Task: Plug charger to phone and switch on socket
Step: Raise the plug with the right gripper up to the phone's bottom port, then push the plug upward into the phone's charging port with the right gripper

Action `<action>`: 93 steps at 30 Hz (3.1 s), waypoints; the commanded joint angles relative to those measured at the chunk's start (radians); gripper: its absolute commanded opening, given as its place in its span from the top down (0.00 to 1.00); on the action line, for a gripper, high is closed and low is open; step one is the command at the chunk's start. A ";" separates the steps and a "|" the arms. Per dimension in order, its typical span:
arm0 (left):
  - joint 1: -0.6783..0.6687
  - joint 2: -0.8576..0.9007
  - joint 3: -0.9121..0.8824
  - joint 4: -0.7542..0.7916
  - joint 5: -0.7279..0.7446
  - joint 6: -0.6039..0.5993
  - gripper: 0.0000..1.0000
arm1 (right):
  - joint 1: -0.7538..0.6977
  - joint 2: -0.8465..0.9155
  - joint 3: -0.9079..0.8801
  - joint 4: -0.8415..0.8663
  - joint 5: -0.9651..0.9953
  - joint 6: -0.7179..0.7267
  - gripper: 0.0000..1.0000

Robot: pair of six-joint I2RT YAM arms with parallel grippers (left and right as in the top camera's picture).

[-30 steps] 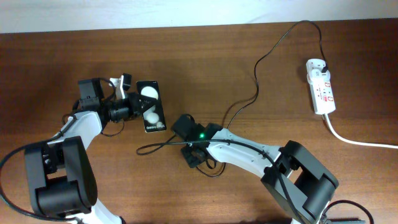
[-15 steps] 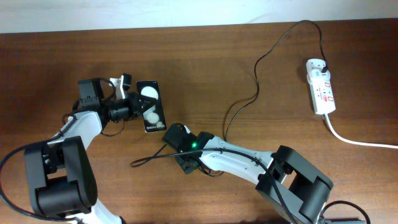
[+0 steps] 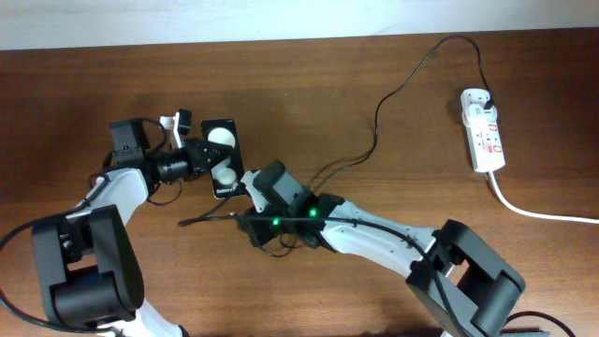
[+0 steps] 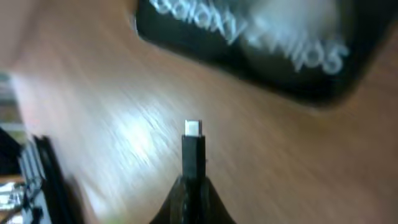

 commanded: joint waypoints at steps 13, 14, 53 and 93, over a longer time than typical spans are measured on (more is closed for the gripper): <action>0.046 -0.027 -0.249 0.638 0.135 -0.463 1.00 | -0.070 -0.058 -0.101 0.094 -0.153 0.051 0.96; 0.047 -0.027 -0.249 0.639 0.126 -0.498 1.00 | -0.070 -0.058 -0.104 0.096 -0.129 0.051 0.96; 0.044 -0.027 -0.249 0.713 0.080 -0.676 1.00 | -0.086 -0.058 -0.103 0.267 -0.122 0.155 0.96; 0.044 -0.027 -0.249 0.713 0.078 -0.676 1.00 | -0.116 -0.058 -0.103 0.282 -0.099 0.145 0.96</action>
